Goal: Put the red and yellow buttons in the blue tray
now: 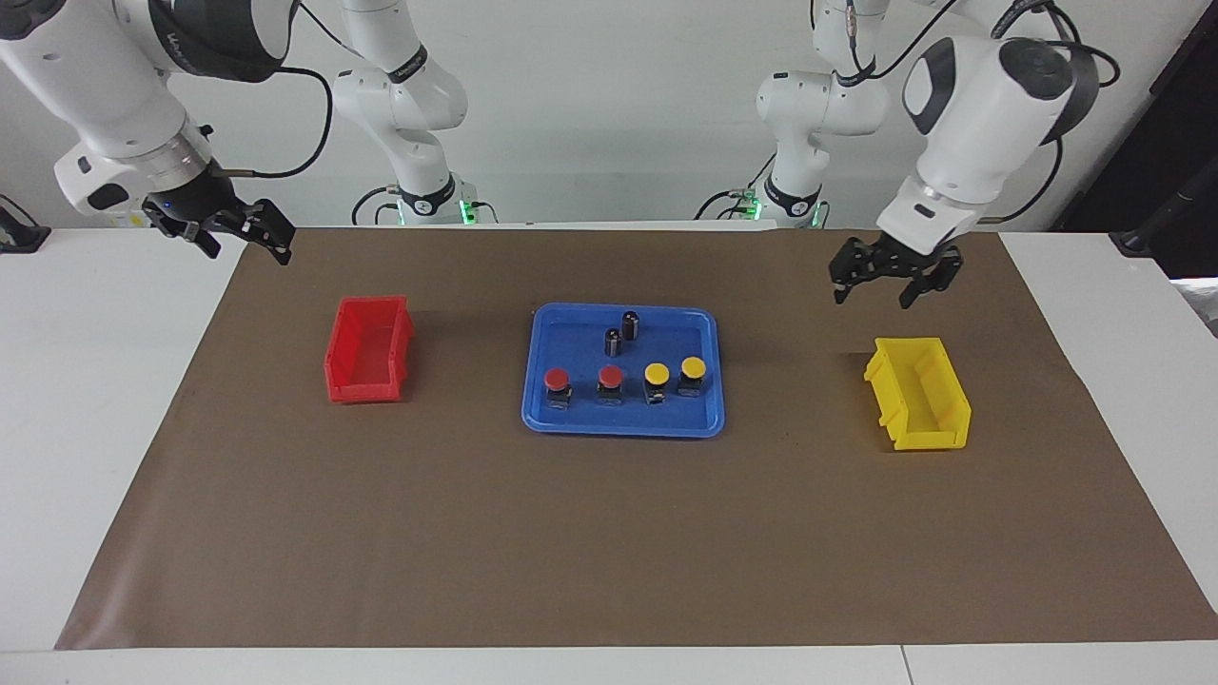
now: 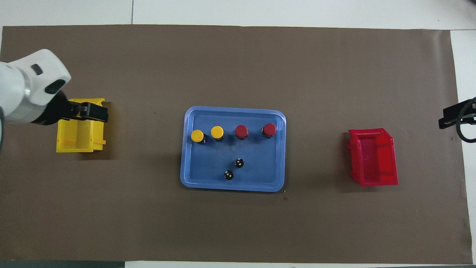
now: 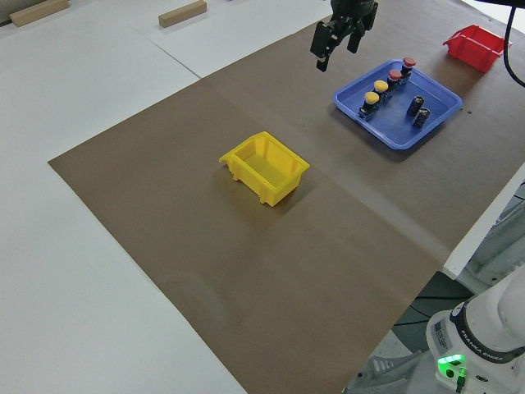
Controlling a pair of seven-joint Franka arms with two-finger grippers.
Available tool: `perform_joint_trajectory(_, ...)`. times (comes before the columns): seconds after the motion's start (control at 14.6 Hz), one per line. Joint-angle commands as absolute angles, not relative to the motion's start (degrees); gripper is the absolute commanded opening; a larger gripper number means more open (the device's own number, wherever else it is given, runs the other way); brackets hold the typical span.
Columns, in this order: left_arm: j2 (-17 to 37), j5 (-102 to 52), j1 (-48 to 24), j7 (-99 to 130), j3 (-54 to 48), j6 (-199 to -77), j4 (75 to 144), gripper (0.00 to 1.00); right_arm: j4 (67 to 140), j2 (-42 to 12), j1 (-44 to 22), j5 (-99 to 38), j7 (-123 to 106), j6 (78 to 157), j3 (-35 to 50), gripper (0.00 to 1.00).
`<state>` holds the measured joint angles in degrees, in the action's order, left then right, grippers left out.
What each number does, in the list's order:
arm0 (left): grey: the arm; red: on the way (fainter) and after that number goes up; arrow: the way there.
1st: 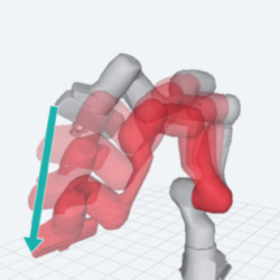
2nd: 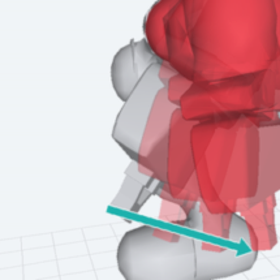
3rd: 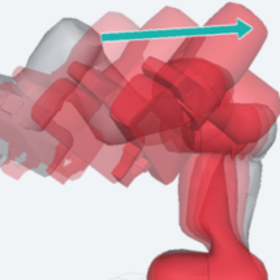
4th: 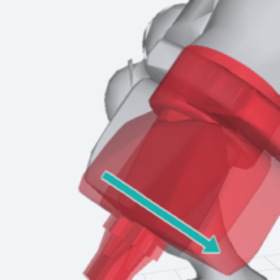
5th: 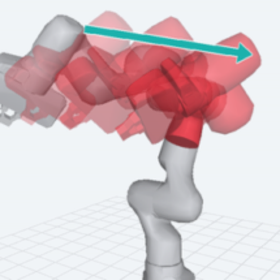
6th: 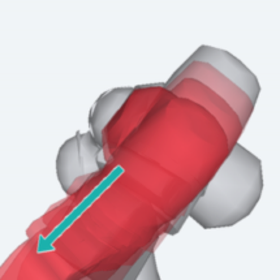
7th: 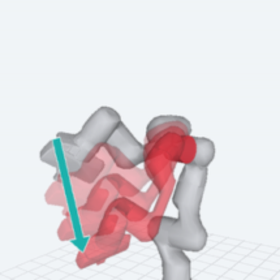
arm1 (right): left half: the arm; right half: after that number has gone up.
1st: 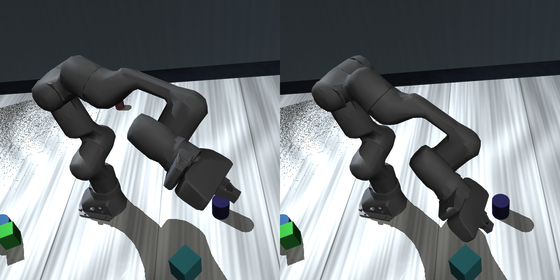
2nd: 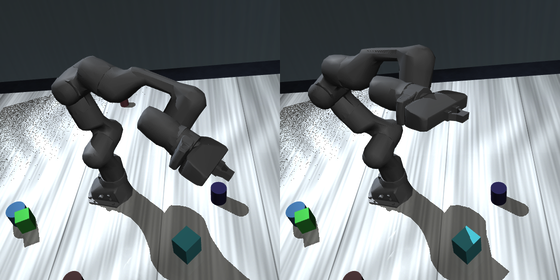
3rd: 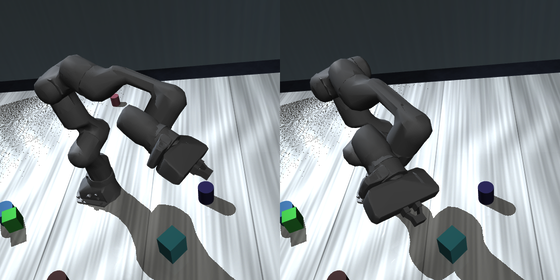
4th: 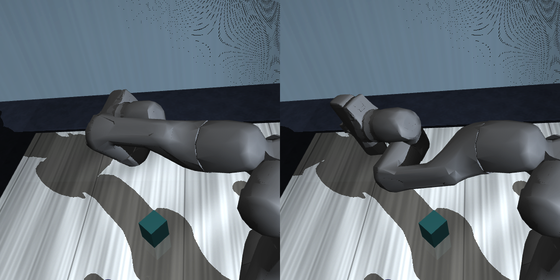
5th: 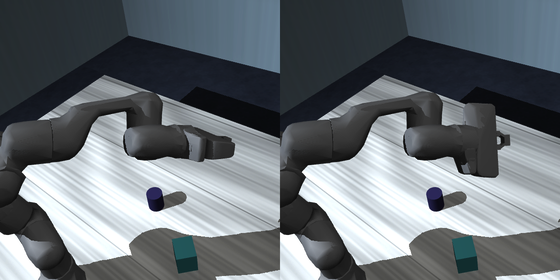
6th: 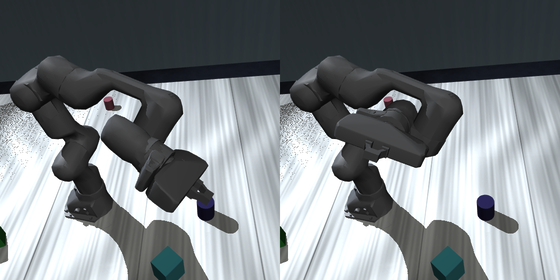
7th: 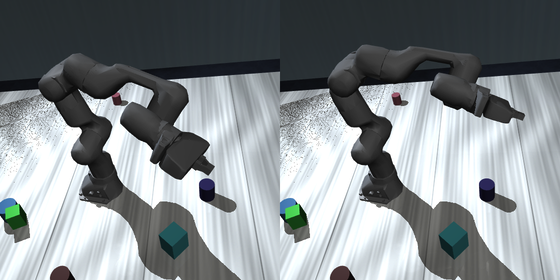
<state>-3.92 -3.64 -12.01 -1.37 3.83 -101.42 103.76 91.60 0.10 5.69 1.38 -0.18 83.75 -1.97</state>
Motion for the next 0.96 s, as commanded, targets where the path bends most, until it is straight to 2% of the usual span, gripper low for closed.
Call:
perform_joint_trajectory(0.0, -5.36, -2.99, -7.39, -5.36, 3.16, -98.97, 102.4, 1.0, 93.25, 1.49, 5.89, 0.53, -1.14, 84.38, -1.93, 1.0)
perform_joint_trajectory(0.34, -5.36, -1.68, -6.68, -5.27, 2.46, -95.28, 99.85, 1.0, 93.25, 1.49, 5.89, 0.53, -1.14, 84.38, -1.93, 1.0)
perform_joint_trajectory(0.89, -5.71, 1.84, -5.98, -5.98, 2.72, -93.43, 99.93, 1.0, 93.25, 1.49, 5.89, 0.53, -1.14, 84.38, -1.93, 1.0)
